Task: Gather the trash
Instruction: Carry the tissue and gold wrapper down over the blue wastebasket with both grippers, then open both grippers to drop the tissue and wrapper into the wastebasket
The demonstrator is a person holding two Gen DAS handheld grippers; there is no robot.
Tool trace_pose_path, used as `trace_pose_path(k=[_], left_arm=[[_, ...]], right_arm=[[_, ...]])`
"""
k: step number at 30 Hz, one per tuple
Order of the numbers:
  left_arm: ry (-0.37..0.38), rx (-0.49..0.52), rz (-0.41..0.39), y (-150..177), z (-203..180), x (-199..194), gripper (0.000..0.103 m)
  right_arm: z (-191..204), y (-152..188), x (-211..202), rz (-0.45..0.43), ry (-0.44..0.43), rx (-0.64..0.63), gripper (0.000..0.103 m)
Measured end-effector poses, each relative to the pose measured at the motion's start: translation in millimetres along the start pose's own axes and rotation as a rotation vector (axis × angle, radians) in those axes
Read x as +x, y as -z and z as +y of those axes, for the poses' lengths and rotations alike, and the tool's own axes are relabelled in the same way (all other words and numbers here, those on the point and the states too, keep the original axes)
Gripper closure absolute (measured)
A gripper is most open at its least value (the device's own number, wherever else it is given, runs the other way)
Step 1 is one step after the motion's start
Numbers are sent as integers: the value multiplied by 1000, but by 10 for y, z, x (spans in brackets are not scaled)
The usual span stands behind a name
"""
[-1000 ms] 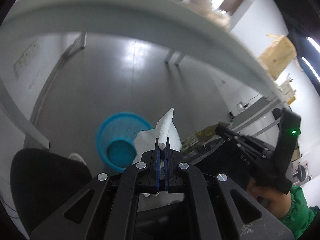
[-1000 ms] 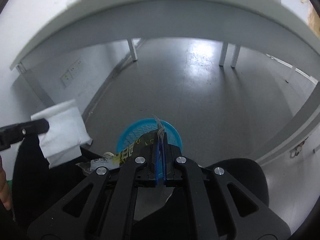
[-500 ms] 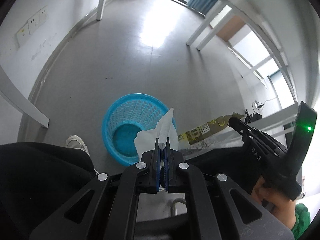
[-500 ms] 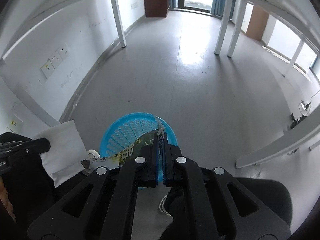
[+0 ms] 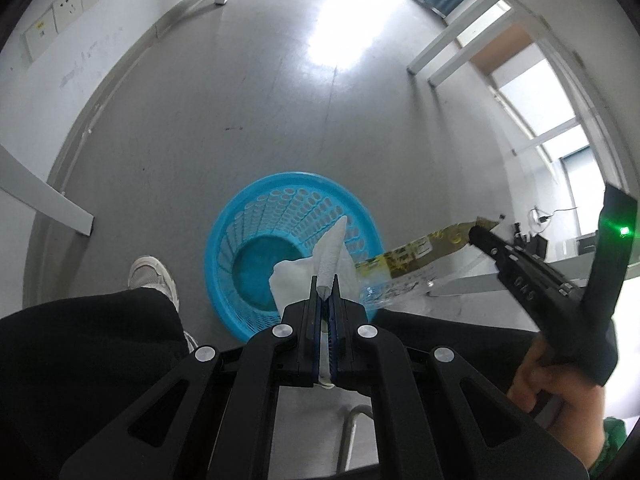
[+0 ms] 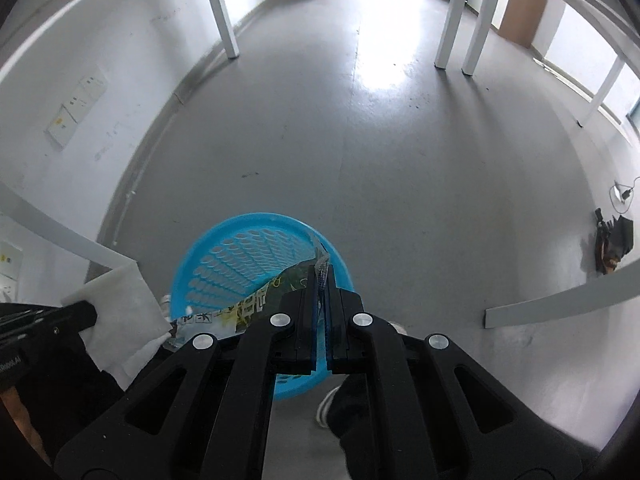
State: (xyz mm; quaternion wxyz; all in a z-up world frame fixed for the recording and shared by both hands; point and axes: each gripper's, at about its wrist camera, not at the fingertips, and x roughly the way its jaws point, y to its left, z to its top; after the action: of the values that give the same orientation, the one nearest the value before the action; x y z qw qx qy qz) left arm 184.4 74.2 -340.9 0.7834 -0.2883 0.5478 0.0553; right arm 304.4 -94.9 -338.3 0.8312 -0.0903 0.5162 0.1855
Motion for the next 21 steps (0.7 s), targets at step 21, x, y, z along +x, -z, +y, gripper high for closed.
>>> trace_pose_path(k=[21], left_arm=[[-47,-82,97,-129,24,571,101]], right_arm=[[193,-159,653,97,65,-28,99]])
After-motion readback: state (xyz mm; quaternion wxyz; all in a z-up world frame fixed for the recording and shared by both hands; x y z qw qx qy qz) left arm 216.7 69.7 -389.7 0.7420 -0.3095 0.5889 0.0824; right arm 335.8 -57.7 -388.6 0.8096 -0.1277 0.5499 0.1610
